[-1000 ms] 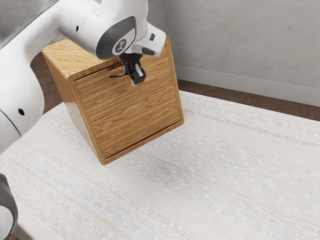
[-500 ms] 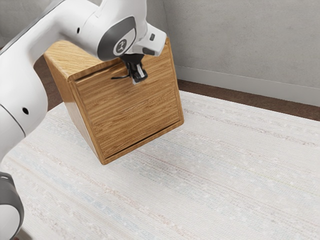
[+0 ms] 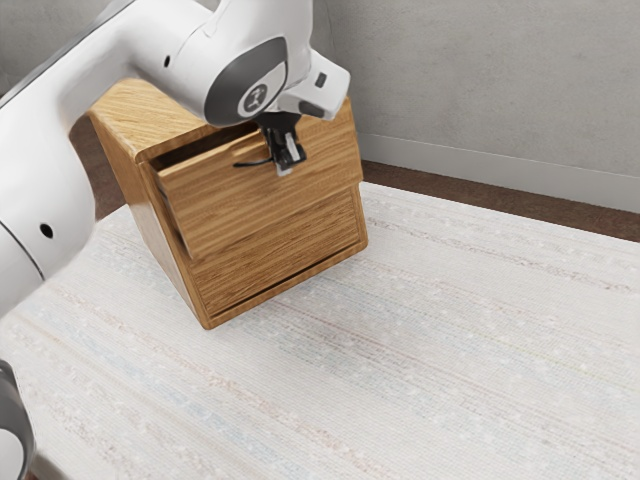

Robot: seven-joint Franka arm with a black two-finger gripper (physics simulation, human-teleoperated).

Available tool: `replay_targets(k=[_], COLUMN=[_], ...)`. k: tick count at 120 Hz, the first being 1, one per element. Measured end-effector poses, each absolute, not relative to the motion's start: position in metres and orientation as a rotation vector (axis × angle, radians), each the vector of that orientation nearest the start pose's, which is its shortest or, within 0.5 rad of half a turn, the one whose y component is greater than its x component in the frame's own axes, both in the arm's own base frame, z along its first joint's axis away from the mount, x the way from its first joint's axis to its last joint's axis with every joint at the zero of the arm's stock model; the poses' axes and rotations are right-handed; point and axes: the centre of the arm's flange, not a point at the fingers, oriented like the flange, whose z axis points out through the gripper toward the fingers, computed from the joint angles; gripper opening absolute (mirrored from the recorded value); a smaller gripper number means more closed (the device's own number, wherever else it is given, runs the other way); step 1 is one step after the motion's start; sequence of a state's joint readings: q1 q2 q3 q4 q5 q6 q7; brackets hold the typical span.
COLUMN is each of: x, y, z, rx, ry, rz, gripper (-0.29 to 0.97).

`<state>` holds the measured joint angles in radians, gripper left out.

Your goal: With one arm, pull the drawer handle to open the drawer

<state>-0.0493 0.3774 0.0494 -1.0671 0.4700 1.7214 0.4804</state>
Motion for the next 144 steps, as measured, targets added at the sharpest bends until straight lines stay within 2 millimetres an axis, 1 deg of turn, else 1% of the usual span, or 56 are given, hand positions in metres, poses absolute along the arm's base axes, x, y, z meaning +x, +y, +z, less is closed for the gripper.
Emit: replay_targets(k=[16, 33, 40, 64, 76, 94, 99, 110, 121, 135, 144], x=[0.664, 0.654, 0.651, 0.640, 0.639, 0.639, 0.638, 0.637, 0.633, 0.629, 0.628], y=[0.034, 0.033, 0.031, 0.010, -0.004, -0.017, -0.020, -0.024, -0.029, -0.038, -0.041], z=[0.662, 0.662, 0.659, 0.664, 0.664, 0.663, 0.660, 0.658, 0.661, 0.665, 0.665], rx=[-2.527, -2.540, -2.545, -2.546, -2.552, -2.561, -2.563, -2.566, -2.566, -2.566, -2.572], ry=[0.637, 0.647, 0.655, 0.693, 0.719, 0.743, 0.749, 0.756, 0.765, 0.775, 0.776], rz=[-0.188, -0.176, -0.167, -0.176, -0.186, -0.194, -0.189, -0.188, -0.200, -0.216, -0.219], gripper=[-0.05, -0.04, -0.04, -0.04, -0.03, -0.02, -0.02, -0.07, -0.11, -0.09, -0.09])
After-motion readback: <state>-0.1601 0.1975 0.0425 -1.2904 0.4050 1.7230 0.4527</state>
